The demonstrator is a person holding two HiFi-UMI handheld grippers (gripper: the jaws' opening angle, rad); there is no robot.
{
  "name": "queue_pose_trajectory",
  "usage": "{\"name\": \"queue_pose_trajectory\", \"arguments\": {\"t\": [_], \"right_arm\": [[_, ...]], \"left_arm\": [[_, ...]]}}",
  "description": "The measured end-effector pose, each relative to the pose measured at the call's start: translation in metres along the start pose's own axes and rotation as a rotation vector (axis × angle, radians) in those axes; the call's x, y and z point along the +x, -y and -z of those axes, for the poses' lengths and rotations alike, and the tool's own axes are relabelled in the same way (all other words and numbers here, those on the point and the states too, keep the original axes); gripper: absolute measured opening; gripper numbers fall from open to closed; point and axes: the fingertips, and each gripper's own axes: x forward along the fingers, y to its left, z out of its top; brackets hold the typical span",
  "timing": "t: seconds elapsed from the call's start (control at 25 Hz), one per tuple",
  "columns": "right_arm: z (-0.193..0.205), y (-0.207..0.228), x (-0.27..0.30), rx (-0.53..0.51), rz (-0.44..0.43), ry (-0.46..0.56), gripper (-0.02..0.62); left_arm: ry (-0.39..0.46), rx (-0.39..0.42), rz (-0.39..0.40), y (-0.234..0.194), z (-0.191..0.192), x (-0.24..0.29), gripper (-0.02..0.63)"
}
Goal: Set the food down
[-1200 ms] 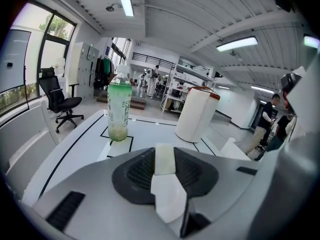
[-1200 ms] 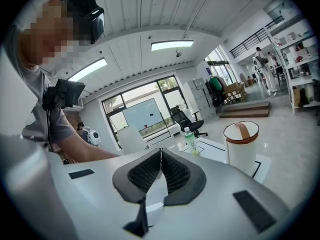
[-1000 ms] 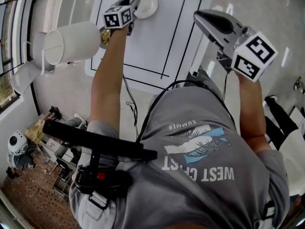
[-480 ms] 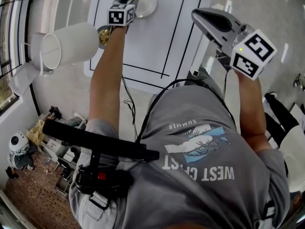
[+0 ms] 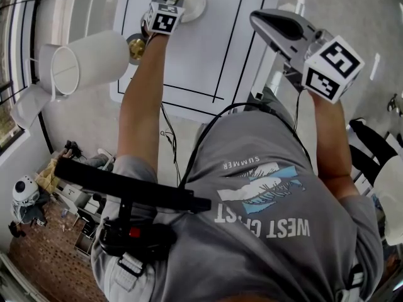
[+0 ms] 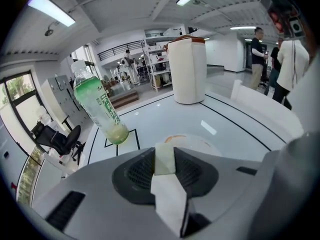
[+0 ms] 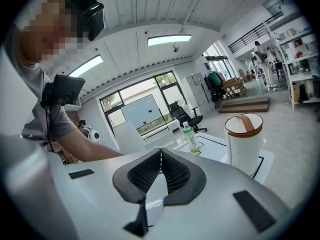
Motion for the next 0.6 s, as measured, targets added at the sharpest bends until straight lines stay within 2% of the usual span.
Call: {"name": "queue_pose_trajectory", "arguments": {"t": [0.6], "right_arm": [[0.002, -0.001, 0.005, 0.004, -0.005, -0.018, 0.008]], "left_arm": [[-0.080, 0.236, -0.047, 0.011, 0.007, 0.011, 0.107]]}}
